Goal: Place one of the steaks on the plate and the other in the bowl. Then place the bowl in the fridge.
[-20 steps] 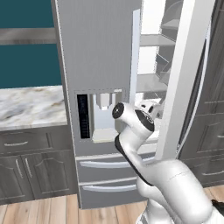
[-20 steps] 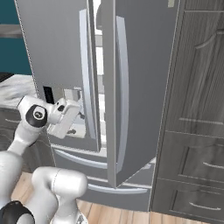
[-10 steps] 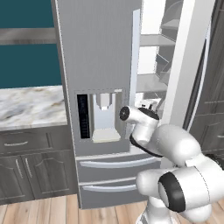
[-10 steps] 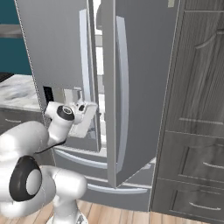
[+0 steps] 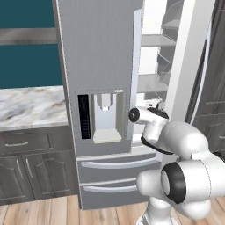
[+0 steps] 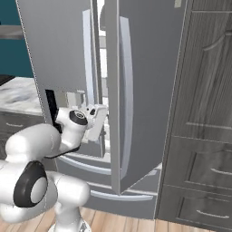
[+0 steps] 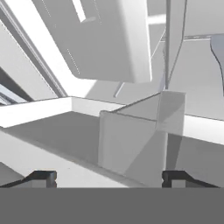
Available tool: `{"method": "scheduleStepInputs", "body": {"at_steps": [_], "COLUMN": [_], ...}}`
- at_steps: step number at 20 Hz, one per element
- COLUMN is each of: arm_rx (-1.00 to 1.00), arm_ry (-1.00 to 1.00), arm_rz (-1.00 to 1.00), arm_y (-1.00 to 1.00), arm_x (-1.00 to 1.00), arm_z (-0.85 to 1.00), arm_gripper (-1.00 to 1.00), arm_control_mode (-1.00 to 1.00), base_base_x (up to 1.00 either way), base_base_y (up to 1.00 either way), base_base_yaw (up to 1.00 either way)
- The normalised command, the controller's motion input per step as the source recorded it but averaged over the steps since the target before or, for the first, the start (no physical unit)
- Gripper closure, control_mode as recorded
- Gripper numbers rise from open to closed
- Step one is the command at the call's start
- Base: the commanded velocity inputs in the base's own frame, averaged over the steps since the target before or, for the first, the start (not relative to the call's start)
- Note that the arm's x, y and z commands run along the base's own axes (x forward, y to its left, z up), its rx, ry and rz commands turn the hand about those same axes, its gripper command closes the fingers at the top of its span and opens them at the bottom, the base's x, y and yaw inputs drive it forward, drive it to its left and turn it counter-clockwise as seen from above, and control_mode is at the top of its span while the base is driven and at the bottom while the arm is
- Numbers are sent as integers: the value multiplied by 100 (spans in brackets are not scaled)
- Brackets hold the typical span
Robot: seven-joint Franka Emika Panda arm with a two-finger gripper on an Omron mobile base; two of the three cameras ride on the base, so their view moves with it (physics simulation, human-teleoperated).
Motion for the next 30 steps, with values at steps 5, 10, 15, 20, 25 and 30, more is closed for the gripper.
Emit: {"method": "scheduleStepInputs", "body": {"at_steps": [5,10,15,20,25,30], "arm_rx": [-4,-9,-15,-15,-3,25], "arm_ry": [-10,-5,0,0,-4,-24], "arm_rz": [-5,-15,-23,-23,-22,-25], "arm_y": [-73,-100,-100,-100,-77,46], "arm_x": [-100,-97,-52,-40,-58,-96], "arm_z": [0,8,12,9,23,44], "arm_gripper": [-100,-100,-100,-100,-100,-100], "arm_control_mode": [-100,-100,-100,-100,-100,-100], "base_base_x": [0,0,0,0,0,0], "base_base_y": [0,0,0,0,0,0], "base_base_yaw": [0,0,0,0,0,0]}}
